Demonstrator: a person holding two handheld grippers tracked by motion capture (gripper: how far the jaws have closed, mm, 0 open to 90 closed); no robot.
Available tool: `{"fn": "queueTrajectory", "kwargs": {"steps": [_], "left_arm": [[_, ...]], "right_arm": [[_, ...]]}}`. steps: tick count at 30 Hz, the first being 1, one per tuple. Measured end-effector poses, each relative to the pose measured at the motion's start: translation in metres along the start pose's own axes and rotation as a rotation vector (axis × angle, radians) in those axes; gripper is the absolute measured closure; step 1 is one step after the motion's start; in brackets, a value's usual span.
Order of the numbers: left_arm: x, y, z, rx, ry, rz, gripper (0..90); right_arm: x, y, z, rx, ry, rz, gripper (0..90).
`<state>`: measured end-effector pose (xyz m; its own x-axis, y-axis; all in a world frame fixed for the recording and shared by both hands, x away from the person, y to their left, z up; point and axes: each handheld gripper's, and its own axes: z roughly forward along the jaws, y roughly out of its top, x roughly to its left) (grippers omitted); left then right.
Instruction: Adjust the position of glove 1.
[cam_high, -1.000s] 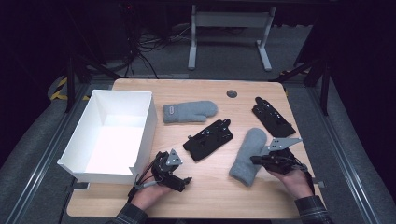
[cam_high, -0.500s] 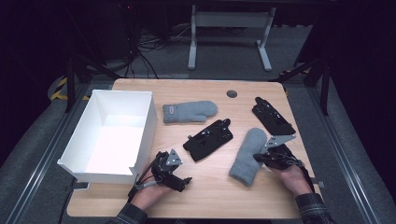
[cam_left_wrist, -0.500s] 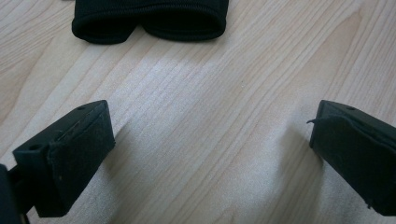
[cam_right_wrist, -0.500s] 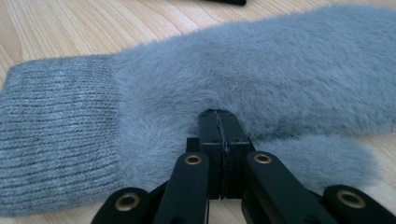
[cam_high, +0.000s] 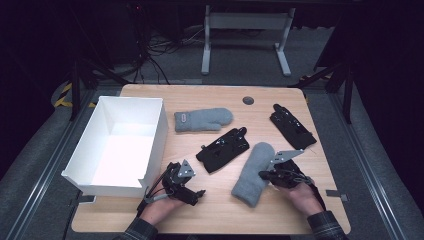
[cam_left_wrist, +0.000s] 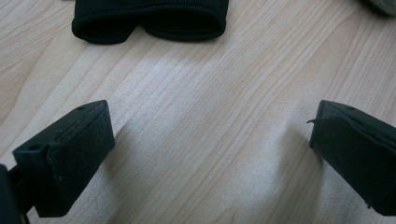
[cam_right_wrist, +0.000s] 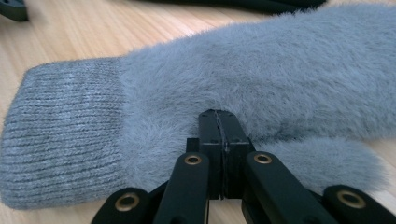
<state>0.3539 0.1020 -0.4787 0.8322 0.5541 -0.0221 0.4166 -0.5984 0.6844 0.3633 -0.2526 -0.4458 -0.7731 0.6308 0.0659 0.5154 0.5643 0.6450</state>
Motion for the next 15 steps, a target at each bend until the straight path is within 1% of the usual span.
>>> {"fn": "queueTrajectory", "kwargs": {"steps": [2, 10, 12, 15], "left_arm": [[0.000, 0.000, 0.000, 0.000, 0.000, 0.000, 0.2], [0.000, 0.000, 0.000, 0.000, 0.000, 0.001, 0.2], [0.000, 0.000, 0.000, 0.000, 0.000, 0.000, 0.2], [0.000, 0.000, 0.000, 0.000, 0.000, 0.000, 0.2]], "right_arm": [[0.005, 0.003, 0.003, 0.000, 0.008, -0.008, 90.0], [0.032, 0.014, 0.015, 0.005, 0.061, -0.071, 90.0], [0.035, 0.016, 0.014, -0.001, 0.054, -0.081, 90.0], [0.039, 0.015, 0.004, -0.040, 0.073, -0.095, 90.0]]}}
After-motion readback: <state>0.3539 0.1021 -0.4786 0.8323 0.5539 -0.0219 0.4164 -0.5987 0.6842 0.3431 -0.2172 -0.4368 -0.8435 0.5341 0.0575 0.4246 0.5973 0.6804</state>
